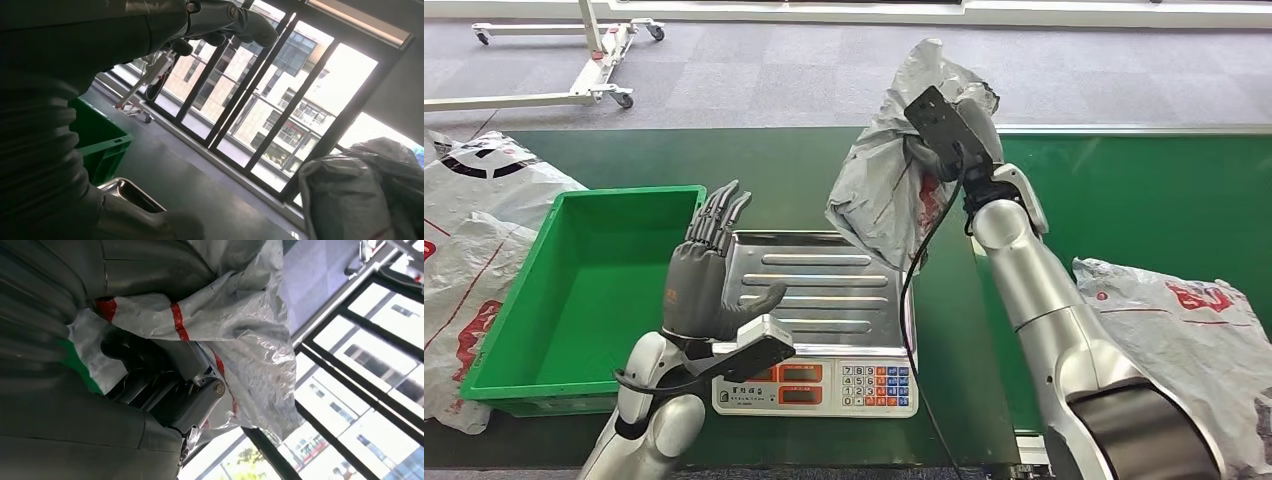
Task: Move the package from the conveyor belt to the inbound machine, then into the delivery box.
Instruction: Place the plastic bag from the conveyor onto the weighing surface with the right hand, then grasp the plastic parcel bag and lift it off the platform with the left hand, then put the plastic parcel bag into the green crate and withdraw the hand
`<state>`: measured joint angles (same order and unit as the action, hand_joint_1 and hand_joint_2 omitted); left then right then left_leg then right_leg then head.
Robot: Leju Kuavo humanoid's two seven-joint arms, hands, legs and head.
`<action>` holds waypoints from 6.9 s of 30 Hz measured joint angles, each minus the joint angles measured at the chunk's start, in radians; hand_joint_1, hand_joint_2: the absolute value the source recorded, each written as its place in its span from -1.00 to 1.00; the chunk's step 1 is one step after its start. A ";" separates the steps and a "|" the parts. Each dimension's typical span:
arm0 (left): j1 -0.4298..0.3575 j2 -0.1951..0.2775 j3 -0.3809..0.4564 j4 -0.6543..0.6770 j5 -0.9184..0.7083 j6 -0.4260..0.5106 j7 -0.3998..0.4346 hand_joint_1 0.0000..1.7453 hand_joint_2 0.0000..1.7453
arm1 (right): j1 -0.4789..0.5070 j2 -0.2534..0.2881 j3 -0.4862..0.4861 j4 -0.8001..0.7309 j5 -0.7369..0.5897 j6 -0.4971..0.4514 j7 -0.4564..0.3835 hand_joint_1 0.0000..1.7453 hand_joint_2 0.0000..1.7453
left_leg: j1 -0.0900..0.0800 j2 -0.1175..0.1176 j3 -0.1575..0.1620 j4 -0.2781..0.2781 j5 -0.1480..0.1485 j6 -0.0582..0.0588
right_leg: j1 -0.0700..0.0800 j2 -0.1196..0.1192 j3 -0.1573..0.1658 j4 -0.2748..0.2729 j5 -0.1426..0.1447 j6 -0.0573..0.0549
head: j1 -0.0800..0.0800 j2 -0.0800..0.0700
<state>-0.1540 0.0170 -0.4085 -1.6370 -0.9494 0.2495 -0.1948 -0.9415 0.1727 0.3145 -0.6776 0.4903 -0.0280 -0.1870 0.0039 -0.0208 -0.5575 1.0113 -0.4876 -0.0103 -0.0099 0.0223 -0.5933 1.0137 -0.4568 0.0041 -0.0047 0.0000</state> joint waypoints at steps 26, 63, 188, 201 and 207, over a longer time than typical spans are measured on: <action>-0.001 0.001 -0.026 -0.041 0.043 -0.011 -0.029 -1.00 1.00 | 0.113 0.156 0.187 0.074 -0.186 0.335 0.142 -0.30 1.00 | 0.000 -0.001 -0.002 0.000 0.000 0.000 | 0.000 -0.001 -0.002 0.000 0.000 0.000 | 0.000 0.000; -0.009 0.042 0.051 -0.071 -0.366 0.078 0.132 -1.00 1.00 | 0.019 -0.202 0.266 -0.681 0.436 -0.051 0.245 -1.00 -1.00 | -0.001 0.000 -0.003 0.001 0.000 0.000 | 0.000 -0.001 -0.004 0.000 0.001 0.000 | 0.000 0.000; -0.858 0.845 -0.417 0.290 0.565 -0.766 0.004 1.00 1.00 | 0.852 -0.519 -0.033 -1.077 0.124 -0.173 0.088 -1.00 -1.00 | 0.000 -0.003 -0.004 0.001 0.003 0.001 | 0.000 -0.003 -0.003 0.000 0.002 -0.001 | 0.000 0.000; -0.622 1.054 -0.290 0.177 0.597 -0.742 0.004 1.00 1.00 | 0.888 -0.527 -0.053 -1.086 0.120 -0.174 0.080 -1.00 -1.00 | 0.001 0.000 -0.005 0.000 0.002 0.000 | 0.001 0.000 -0.006 0.000 0.002 -0.002 | 0.000 0.000; -0.562 1.092 -0.252 0.147 0.587 -0.748 0.010 0.45 0.50 | 0.890 -0.527 -0.054 -1.087 0.123 -0.175 0.080 -1.00 -1.00 | 0.001 0.001 -0.005 0.000 0.002 0.000 | 0.001 0.000 -0.005 0.000 0.002 -0.002 | 0.000 0.000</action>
<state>-0.7160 1.1087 -0.6606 -1.4897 -0.3629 -0.4988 -0.1852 -0.0518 -0.3544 0.2608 -1.7649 0.6134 -0.2028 -0.1066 0.0051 -0.0198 -0.5627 1.0117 -0.4853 -0.0108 -0.0087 0.0221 -0.5986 1.0138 -0.4545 0.0018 -0.0046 0.0000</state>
